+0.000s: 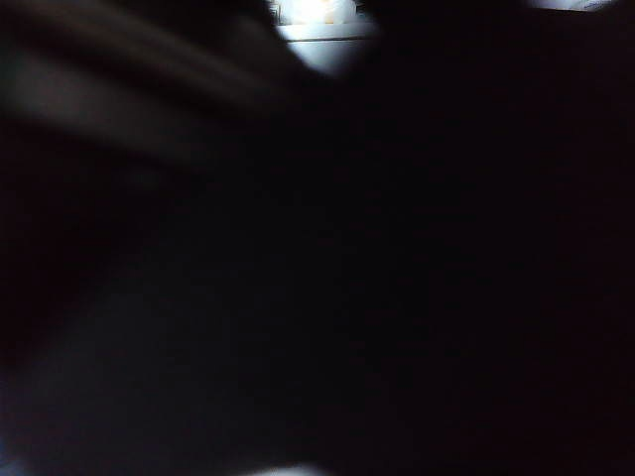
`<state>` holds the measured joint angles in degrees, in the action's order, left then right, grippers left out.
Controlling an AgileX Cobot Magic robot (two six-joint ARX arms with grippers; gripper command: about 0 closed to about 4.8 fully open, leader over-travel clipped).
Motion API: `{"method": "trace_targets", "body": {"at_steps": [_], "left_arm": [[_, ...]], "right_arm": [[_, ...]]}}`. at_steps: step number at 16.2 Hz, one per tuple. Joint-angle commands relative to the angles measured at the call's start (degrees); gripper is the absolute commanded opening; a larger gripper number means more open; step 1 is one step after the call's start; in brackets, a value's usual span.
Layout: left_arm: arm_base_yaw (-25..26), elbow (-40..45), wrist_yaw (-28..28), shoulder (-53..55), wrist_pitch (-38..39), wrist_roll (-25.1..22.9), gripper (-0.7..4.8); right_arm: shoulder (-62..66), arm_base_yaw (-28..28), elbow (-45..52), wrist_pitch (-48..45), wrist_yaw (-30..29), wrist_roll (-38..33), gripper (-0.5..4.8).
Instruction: Open the left door of the white cabinet, pick up a can of beverage from the table on the right, place it inside the cabinet, and finally close the cabinet door.
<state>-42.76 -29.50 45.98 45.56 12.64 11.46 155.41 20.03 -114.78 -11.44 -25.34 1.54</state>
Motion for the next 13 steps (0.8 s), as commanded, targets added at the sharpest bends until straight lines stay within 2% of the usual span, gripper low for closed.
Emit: {"method": "trace_targets", "body": {"at_steps": [1,5,8,9,13], "left_arm": [[-0.02,-0.04,0.31,-0.11,-0.68,0.13,-0.06],[-0.04,-0.04,0.31,-0.11,-0.44,0.13,-0.06],[-0.04,-0.04,0.31,-0.11,-0.44,0.13,-0.06],[-0.04,-0.04,0.31,-0.11,-0.42,0.15,-0.06],[-0.04,-0.04,0.31,-0.11,-0.26,0.15,-0.06]], "right_arm": [[-0.70,-0.02,-0.22,0.37,0.20,0.22,4.26],[-1.99,-0.11,-0.22,-7.21,0.13,0.20,4.26],[-4.20,-0.04,-0.22,1.38,0.09,0.59,4.25],[-4.98,-0.04,-0.22,4.31,2.69,2.03,3.86],[-7.63,-0.04,-0.20,10.25,2.32,2.99,3.86]]}}
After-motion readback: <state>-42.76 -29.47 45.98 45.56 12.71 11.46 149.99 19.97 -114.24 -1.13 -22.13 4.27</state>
